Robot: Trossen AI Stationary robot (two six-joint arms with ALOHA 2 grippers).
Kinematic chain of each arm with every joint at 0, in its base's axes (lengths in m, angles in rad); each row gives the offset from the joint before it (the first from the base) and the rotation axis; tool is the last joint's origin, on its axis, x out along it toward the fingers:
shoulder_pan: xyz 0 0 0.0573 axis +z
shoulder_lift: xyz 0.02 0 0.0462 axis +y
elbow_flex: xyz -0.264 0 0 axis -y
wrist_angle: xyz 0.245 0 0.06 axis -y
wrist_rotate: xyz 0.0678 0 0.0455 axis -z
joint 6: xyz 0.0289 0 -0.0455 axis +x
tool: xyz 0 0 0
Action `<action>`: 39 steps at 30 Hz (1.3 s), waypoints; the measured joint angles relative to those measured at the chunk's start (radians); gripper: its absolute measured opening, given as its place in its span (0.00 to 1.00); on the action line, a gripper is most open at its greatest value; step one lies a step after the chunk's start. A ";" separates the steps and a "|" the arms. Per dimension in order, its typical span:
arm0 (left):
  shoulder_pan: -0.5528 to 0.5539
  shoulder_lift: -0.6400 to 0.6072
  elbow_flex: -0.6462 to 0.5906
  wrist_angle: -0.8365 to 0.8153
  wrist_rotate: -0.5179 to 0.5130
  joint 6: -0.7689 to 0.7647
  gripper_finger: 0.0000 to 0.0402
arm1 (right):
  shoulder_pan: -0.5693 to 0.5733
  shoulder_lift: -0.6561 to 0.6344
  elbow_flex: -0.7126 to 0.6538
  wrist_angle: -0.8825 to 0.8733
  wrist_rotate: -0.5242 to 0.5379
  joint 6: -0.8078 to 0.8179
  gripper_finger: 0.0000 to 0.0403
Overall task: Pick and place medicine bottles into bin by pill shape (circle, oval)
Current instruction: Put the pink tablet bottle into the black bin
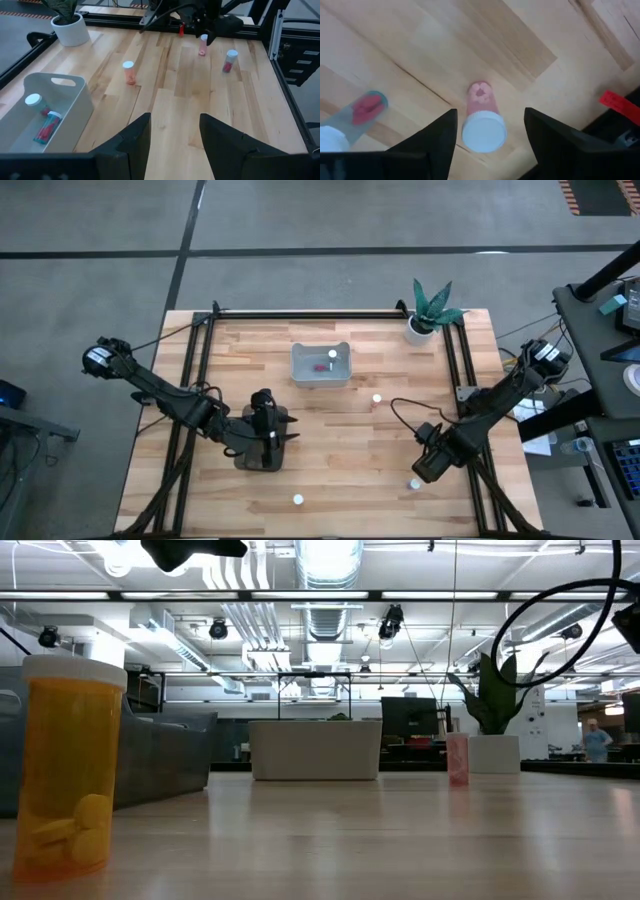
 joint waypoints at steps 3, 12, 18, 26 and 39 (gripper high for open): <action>0.000 0.000 0.000 0.000 0.000 0.000 0.38 | 0.000 0.005 0.000 0.001 0.000 0.000 0.50; 0.000 0.000 0.000 0.000 0.000 0.000 0.38 | 0.000 -0.005 0.000 0.001 0.000 -0.001 0.28; 0.000 0.000 0.000 0.000 0.000 0.000 0.38 | 0.000 -0.034 0.010 -0.008 0.002 -0.006 0.26; 0.003 0.000 -0.002 0.000 0.000 0.002 0.38 | -0.016 -0.111 0.092 -0.107 0.159 -0.050 0.29; 0.019 0.122 -0.003 0.146 -0.001 0.060 0.38 | -0.167 -0.111 0.203 0.173 0.449 -0.620 0.27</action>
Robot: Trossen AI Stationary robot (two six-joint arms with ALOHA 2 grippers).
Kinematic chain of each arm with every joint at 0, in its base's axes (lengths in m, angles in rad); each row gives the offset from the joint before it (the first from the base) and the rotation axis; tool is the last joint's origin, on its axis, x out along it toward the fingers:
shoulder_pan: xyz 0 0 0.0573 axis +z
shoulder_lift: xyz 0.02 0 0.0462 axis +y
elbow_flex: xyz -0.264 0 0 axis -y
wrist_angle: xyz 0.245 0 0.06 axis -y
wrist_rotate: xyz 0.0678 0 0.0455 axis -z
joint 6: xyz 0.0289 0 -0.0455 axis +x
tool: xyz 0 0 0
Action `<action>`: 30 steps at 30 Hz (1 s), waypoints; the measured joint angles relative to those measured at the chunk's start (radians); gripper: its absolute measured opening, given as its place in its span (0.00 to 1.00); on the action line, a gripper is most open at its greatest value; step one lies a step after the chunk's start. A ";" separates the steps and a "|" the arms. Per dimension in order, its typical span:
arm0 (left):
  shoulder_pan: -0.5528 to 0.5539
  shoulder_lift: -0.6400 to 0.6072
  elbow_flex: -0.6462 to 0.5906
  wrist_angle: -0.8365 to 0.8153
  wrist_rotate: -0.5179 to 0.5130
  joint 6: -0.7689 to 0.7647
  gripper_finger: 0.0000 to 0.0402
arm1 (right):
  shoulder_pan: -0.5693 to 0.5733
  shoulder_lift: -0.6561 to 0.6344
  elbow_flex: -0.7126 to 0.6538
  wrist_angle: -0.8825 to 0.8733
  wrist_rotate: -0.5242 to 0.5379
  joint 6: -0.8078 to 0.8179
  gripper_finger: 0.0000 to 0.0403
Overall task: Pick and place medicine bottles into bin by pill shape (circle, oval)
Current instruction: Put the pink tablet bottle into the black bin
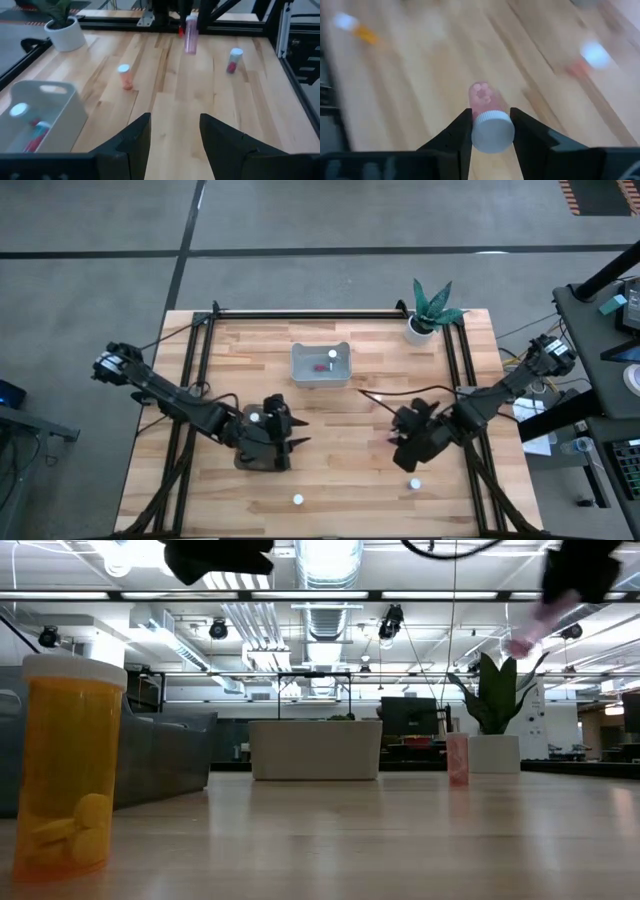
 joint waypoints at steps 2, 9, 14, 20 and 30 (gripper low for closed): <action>0.003 0.031 0.002 0.046 0.002 0.019 0.38 | -0.024 0.000 -0.015 0.099 -0.005 -0.097 0.27; 0.036 0.119 0.007 0.189 0.099 0.053 0.38 | -0.088 0.034 -0.022 0.245 -0.011 -0.301 0.27; 0.072 0.171 0.010 0.224 0.117 0.050 0.39 | -0.117 0.074 -0.022 0.330 -0.031 -0.391 0.27; 0.109 0.235 0.006 0.361 0.167 0.070 0.48 | -0.143 0.118 -0.022 0.355 -0.046 -0.439 0.27; 0.170 0.345 0.008 0.508 0.249 0.073 0.57 | -0.163 0.163 0.001 0.388 -0.083 -0.510 0.27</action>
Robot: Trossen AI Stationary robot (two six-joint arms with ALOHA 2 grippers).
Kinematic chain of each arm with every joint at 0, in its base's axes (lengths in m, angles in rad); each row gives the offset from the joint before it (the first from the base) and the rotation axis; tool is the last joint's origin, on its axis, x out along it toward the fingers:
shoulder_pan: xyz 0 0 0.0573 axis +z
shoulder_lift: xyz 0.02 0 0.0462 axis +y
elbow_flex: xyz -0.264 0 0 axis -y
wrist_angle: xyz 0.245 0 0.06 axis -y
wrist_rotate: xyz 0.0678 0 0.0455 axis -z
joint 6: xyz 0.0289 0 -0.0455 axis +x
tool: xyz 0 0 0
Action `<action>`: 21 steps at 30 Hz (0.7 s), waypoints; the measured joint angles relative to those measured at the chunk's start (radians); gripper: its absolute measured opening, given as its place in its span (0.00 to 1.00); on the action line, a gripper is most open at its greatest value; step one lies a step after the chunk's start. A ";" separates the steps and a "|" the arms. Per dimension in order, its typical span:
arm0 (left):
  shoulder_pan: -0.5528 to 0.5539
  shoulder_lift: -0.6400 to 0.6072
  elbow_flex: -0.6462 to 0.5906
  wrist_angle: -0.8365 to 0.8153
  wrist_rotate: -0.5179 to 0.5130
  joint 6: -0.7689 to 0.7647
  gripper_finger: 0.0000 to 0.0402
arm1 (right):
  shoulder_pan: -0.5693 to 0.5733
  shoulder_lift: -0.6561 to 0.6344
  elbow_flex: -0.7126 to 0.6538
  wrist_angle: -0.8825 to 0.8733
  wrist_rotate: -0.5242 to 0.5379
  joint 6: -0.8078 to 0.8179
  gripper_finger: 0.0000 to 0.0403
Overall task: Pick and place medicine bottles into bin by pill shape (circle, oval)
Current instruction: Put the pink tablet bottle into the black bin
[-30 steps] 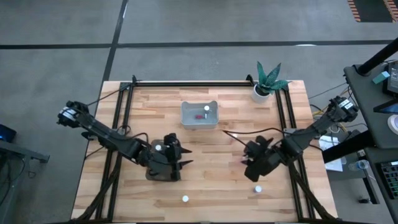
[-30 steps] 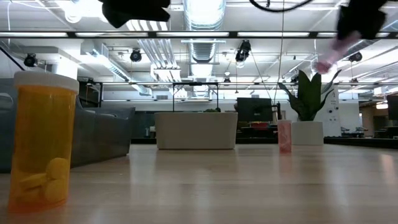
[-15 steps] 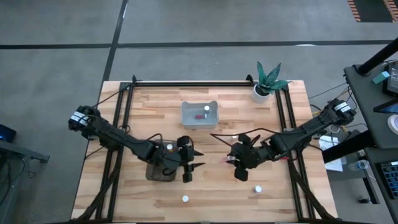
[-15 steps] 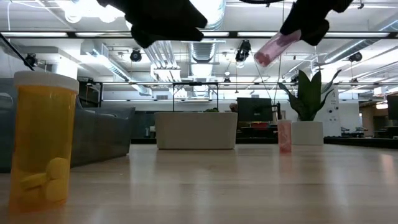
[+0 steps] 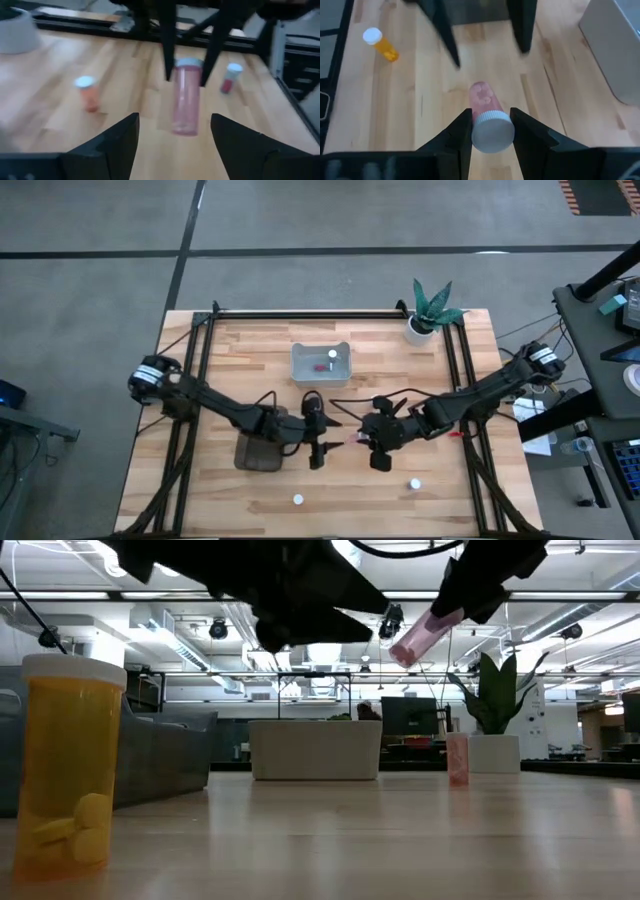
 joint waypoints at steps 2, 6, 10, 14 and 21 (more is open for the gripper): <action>0.007 0.031 0.005 0.040 0.044 0.002 0.57 | -0.003 0.000 0.002 0.005 0.000 -0.015 0.27; 0.015 0.078 0.008 0.122 0.093 0.000 0.57 | -0.009 0.005 0.017 0.007 0.000 -0.044 0.27; 0.021 0.116 0.015 0.164 0.093 -0.007 0.57 | -0.013 0.006 0.033 0.010 0.000 -0.071 0.27; 0.024 0.131 0.028 0.168 0.094 -0.006 0.57 | -0.018 0.006 0.038 0.007 -0.003 -0.096 0.27; 0.024 0.131 0.033 0.166 0.094 -0.006 0.45 | -0.020 0.006 0.038 0.003 -0.011 -0.106 0.27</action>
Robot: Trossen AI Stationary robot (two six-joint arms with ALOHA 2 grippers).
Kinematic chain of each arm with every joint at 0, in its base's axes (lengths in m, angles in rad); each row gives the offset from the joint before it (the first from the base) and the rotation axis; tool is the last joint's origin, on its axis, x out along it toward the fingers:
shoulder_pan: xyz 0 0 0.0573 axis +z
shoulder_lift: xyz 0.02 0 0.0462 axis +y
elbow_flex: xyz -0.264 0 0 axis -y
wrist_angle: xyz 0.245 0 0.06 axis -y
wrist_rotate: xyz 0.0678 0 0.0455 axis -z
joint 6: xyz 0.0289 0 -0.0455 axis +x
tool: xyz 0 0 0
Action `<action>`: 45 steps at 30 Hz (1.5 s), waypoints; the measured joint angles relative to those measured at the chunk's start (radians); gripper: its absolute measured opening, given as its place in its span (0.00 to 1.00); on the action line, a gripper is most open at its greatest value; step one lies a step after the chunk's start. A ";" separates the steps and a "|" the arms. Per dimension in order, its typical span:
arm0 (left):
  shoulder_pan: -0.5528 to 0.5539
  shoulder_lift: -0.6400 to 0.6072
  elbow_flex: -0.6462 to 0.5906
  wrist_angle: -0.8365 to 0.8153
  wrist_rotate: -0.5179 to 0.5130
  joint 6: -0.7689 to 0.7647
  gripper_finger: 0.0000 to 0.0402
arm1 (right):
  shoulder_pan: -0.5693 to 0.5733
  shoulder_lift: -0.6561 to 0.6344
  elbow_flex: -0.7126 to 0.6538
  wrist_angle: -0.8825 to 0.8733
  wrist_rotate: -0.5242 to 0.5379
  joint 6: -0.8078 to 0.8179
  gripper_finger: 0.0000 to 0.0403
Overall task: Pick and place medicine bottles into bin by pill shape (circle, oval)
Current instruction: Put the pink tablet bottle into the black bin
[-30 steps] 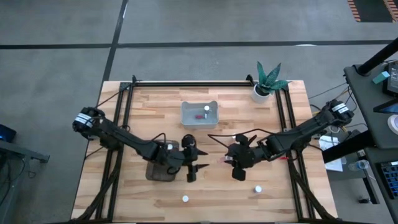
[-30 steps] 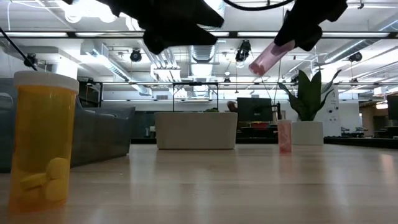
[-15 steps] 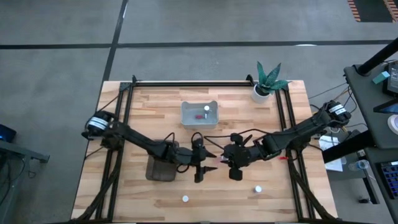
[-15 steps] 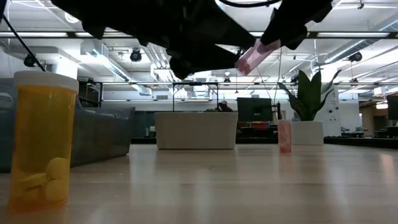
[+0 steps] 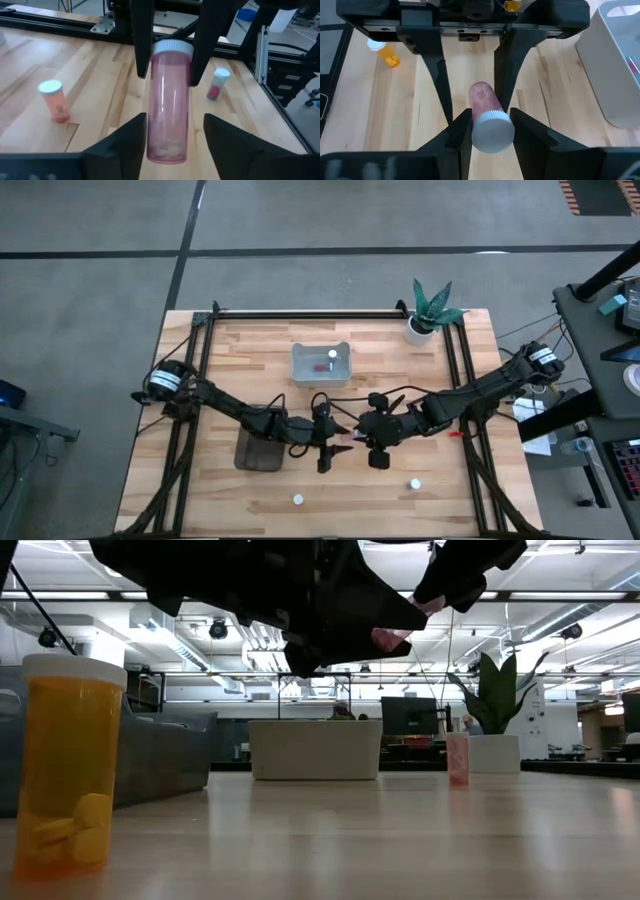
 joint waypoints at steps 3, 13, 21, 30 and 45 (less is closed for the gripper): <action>0.000 0.000 0.000 -0.002 0.000 0.000 0.38 | 0.000 0.000 0.000 0.000 0.000 0.000 0.27; 0.003 0.000 0.001 0.000 -0.001 0.008 0.18 | 0.000 -0.014 0.001 0.003 0.003 -0.005 0.40; -0.022 -0.013 -0.005 0.133 0.013 0.186 0.20 | 0.052 -0.167 -0.022 0.011 0.028 -0.045 0.51; -0.023 -0.061 -0.054 0.398 0.126 0.422 0.22 | 0.176 -0.310 -0.199 0.254 0.190 -0.177 0.48; -0.004 -0.061 -0.057 0.427 0.133 0.473 0.22 | 0.179 -0.101 -0.437 1.219 0.196 -0.616 0.48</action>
